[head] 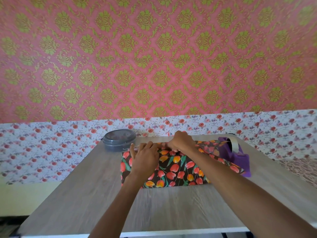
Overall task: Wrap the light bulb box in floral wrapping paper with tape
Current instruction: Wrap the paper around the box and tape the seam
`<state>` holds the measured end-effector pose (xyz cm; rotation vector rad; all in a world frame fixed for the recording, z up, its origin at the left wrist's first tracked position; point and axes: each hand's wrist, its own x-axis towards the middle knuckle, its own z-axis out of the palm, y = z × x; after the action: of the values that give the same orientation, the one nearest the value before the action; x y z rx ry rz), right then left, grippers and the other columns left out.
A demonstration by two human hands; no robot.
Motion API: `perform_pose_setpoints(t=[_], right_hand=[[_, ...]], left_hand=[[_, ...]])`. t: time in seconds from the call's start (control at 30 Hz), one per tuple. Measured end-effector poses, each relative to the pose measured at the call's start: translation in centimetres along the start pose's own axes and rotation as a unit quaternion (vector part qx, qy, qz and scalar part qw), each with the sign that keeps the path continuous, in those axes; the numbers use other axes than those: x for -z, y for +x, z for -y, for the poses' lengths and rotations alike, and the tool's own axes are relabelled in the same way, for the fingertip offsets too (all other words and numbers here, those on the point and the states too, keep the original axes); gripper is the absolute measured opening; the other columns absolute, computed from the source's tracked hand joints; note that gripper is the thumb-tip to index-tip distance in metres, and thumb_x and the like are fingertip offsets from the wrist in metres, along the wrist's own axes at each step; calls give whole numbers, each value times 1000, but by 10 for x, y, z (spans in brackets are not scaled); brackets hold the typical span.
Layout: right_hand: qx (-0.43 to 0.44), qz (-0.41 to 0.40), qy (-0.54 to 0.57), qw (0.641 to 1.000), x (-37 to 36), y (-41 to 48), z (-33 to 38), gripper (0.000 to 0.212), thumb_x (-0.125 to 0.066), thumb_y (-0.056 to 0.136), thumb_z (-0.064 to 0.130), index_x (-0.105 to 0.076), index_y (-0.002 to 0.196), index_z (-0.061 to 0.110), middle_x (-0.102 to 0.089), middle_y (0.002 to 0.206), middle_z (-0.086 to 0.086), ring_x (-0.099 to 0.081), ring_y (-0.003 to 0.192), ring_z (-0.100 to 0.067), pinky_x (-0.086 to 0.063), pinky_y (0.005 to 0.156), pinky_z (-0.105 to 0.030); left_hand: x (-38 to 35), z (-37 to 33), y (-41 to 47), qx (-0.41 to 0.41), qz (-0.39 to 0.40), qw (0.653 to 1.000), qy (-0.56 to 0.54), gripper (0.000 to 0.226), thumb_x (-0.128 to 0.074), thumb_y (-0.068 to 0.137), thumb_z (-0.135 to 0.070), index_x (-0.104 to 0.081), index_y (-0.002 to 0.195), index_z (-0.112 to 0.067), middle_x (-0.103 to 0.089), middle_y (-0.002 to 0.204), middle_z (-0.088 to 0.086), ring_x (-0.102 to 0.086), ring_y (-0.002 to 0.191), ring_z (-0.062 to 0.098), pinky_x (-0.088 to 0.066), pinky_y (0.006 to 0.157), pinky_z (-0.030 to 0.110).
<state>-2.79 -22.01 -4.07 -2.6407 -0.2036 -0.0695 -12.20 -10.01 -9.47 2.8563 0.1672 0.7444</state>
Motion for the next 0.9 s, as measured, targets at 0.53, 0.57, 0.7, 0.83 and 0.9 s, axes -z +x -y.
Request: perform_pose_setpoints(t=[0.53,0.57,0.7,0.83,0.9], right_hand=[[50,32,-5,998,2,-2,-2,22,-71,79,21,-71,97,8,-65,69,-7,-51,48,-19,-44,49,-24],[57,52,9,997,5,-3,-3,30,-73,81,21,-70,106,7,-71,80,-11,-53,49,-20,-47,51,-25],[75,120,67,988,21,-10,-9,42,-78,80,7,-65,120,8,-65,95,-7,-52,53,-15,-45,47,-22],[142,100,125,977,24,-15,-27,26,-73,86,9,-70,112,9,-64,98,-3,-58,65,-12,-50,60,-23],[223,13,107,969,19,-19,-42,16,-65,93,12,-72,106,10,-65,95,1,-60,73,-8,-53,71,-26]], left_hand=[[3,-6,0,10,7,1000,-8,39,-30,103,-23,-50,136,-32,-51,130,-9,-43,132,17,-3,115,65],[4,-7,1,8,15,1000,-1,40,-30,103,-24,-50,136,-34,-50,130,-7,-41,132,18,-4,114,66],[9,-8,6,-4,36,999,29,40,-31,104,-27,-50,137,-36,-47,130,-3,-38,132,21,-6,114,69],[7,-11,3,3,16,999,31,38,-34,103,-24,-51,135,-35,-52,129,-6,-44,132,22,-2,114,69],[6,-16,0,5,-4,999,43,38,-36,102,-20,-52,133,-33,-55,129,-7,-45,132,22,1,114,68]])
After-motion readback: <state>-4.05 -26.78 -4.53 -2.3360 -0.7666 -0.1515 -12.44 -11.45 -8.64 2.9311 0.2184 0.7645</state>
